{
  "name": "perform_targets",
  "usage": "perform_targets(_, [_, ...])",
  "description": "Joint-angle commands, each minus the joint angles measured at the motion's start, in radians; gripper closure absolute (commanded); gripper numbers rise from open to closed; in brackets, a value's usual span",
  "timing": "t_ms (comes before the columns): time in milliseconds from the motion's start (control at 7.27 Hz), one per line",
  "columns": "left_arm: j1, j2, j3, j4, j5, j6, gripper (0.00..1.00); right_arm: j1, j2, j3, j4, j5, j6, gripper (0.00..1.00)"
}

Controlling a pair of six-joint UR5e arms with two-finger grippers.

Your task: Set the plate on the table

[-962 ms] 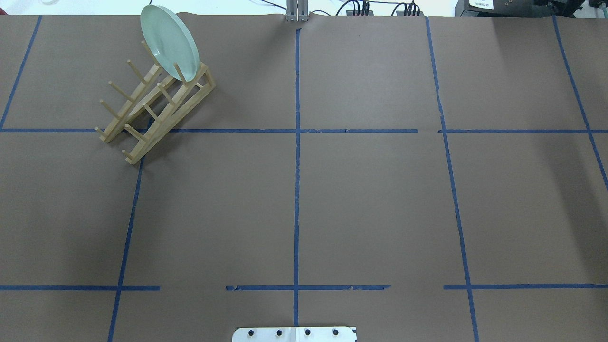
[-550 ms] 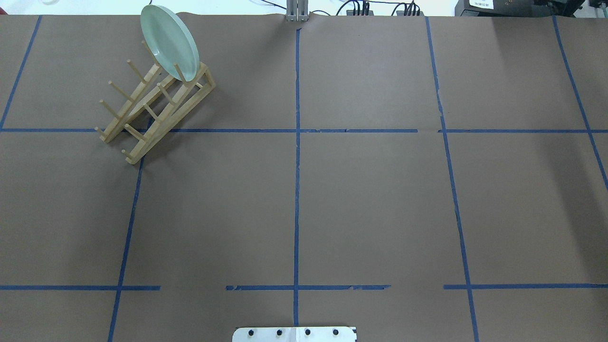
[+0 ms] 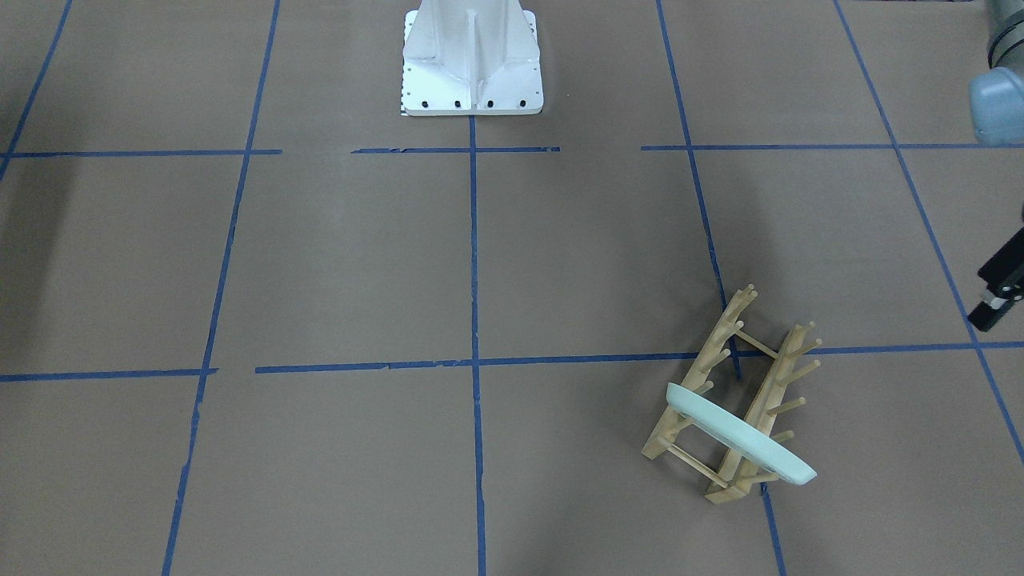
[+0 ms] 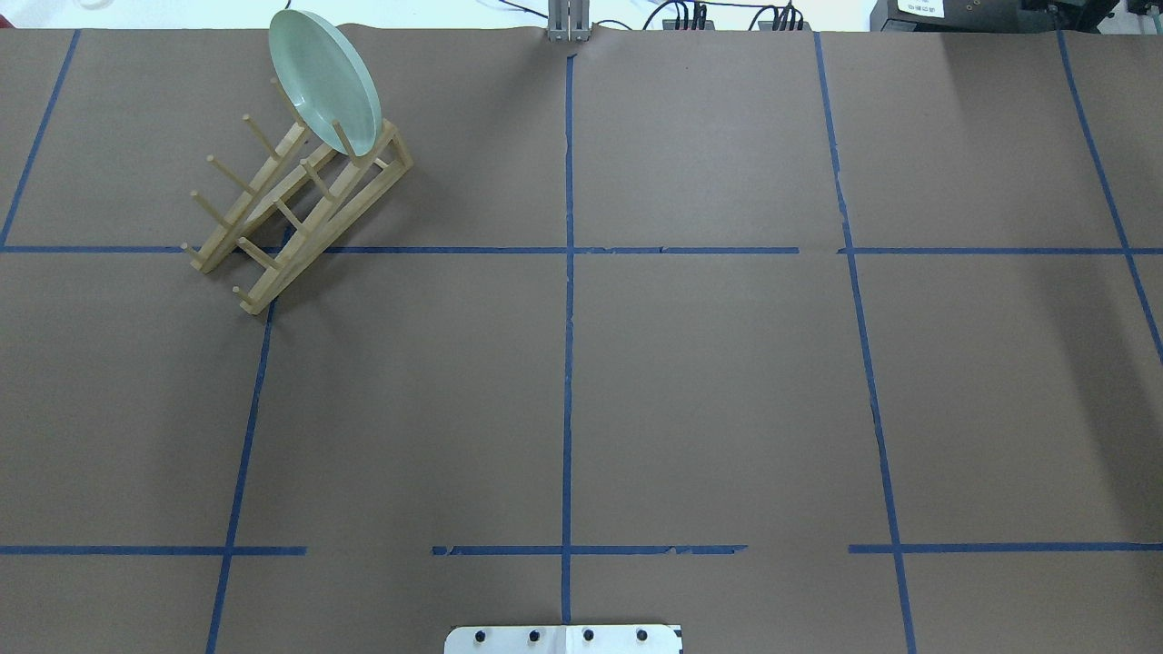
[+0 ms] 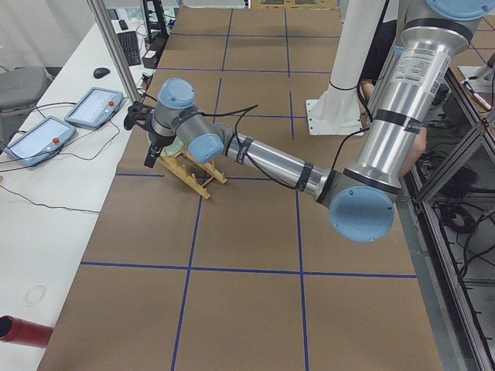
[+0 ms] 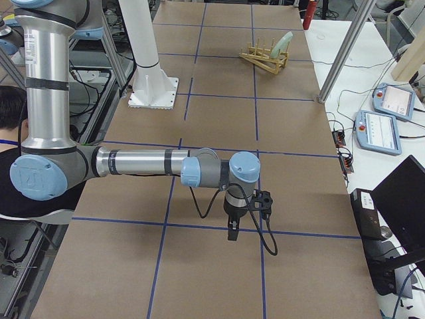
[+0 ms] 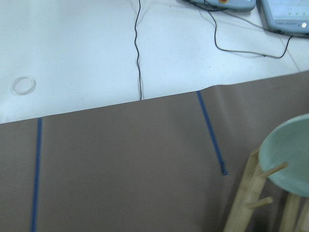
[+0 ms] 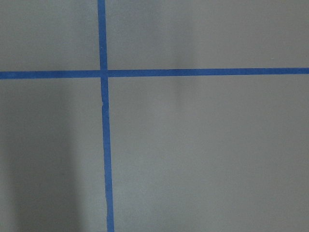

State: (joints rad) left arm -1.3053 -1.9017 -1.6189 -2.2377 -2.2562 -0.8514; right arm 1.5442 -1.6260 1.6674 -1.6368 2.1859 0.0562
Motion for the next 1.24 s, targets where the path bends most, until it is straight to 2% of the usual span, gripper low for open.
perform_targets(0, [0.112, -0.096, 0.092, -0.239, 0.006, -0.470, 0.00, 0.001, 0.000, 0.000, 0.000, 0.000, 0.001, 0.00])
perform_targets(138, [0.129, -0.147, 0.147, -0.284, 0.012, -0.632, 0.00, 0.001, 0.000, 0.000, 0.000, 0.000, 0.001, 0.00])
perform_targets(275, [0.138, -0.174, 0.180, -0.310, 0.064, -0.725, 0.00, 0.001, 0.000, 0.000, 0.000, 0.000, 0.001, 0.00])
perform_targets(550, [0.226, -0.223, 0.265, -0.415, 0.246, -0.980, 0.00, 0.001, 0.000, 0.000, 0.000, 0.000, 0.000, 0.00])
perform_targets(688, [0.275, -0.238, 0.289, -0.433, 0.318, -1.039, 0.00, 0.001, 0.000, 0.000, -0.002, 0.000, -0.001, 0.00])
perform_targets(962, [0.290, -0.249, 0.306, -0.433, 0.322, -1.043, 0.01, 0.001, 0.000, 0.000, 0.000, 0.000, -0.001, 0.00])
perform_targets(1100, [0.291, -0.255, 0.315, -0.433, 0.323, -1.042, 0.12, 0.001, 0.000, 0.000, 0.000, 0.000, 0.000, 0.00])
